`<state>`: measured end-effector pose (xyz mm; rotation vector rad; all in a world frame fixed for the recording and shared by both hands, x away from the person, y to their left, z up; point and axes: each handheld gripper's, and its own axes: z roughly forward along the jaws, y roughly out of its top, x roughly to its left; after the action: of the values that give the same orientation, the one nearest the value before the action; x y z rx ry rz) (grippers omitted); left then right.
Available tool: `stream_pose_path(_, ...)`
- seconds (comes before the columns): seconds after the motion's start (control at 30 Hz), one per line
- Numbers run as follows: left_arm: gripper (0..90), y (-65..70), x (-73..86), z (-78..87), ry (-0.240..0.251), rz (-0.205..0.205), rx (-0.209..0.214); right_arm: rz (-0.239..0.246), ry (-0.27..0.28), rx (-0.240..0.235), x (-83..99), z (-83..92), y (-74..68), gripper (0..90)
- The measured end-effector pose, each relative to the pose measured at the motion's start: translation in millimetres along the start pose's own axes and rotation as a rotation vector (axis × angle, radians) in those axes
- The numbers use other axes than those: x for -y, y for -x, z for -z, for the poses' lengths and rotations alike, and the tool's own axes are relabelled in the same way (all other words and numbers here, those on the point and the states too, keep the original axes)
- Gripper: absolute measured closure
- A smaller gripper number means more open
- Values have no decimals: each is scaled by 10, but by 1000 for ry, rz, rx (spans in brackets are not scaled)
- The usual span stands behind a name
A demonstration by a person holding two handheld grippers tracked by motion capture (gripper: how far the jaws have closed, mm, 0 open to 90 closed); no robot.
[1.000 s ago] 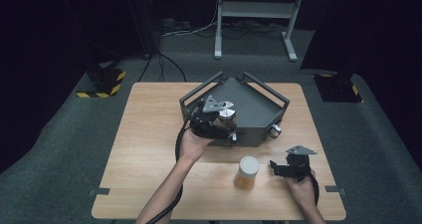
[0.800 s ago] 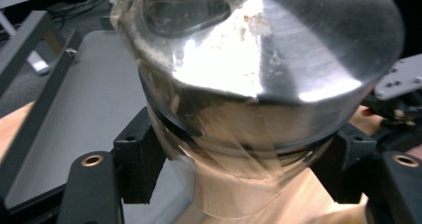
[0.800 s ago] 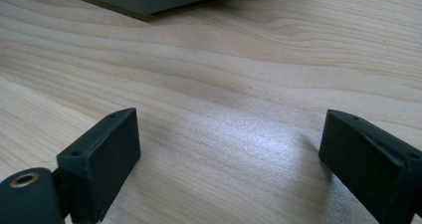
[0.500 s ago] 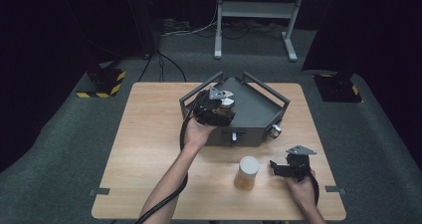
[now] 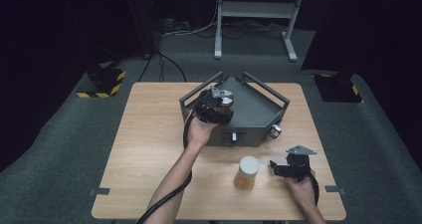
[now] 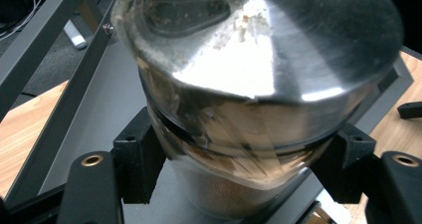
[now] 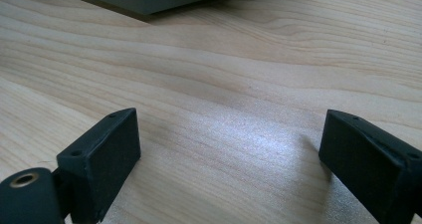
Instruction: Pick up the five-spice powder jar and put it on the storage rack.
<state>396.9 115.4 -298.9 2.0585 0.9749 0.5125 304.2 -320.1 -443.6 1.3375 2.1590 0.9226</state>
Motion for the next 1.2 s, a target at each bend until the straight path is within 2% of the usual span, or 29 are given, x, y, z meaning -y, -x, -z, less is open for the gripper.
stream_pose_path(0.27, 308, -8, 21, -45, 0, 10, -1, 1, 0, -1, 0, 0, 1, 91)
stream_pose_path(0.4, 308, -8, 30, -75, -9, -5, 0, 1, 0, -1, 0, 0, 1, 91)
stream_pose_path(0.67, 307, -40, 90, -71, 5, 16, 9, 1, 0, -1, 0, 0, 1, 91)
stream_pose_path(0.7, 307, -3, 160, -98, 46, 65, 10, 0, 0, 0, 0, 0, 0, 91)
stream_pose_path(0.77, 307, -3, 178, -102, 55, 75, 10, 0, 0, 0, 0, 0, 0, 91)
stream_pose_path(0.8, 308, -45, 126, -73, 19, 29, 11, 0, 0, 0, 0, 0, 0, 91)
stream_pose_path(0.83, 307, -50, 121, -70, 15, 21, 11, 1, 0, 0, 1, 0, 0, 91)
stream_pose_path(1.0, 307, -47, 136, -71, 21, 24, 11, 0, 1, 0, 1, -1, 0, 91)
stream_pose_path(1.03, 307, 2, 207, -107, 66, 85, 10, -1, 1, 0, 1, -1, -1, 91)
stream_pose_path(1.07, 306, 6, 212, -109, 69, 88, 10, -1, 1, 0, 1, -1, -1, 91)
stream_pose_path(1.13, 306, 7, 212, -109, 69, 88, 9, -1, 1, 0, 1, 0, -1, 91)
stream_pose_path(1.17, 306, -43, 140, -71, 22, 24, 9, -1, 1, 0, 1, -1, -1, 91)
stream_pose_path(1.2, 305, 12, 211, -110, 68, 88, 6, -1, 1, 0, 1, -1, -1, 91)
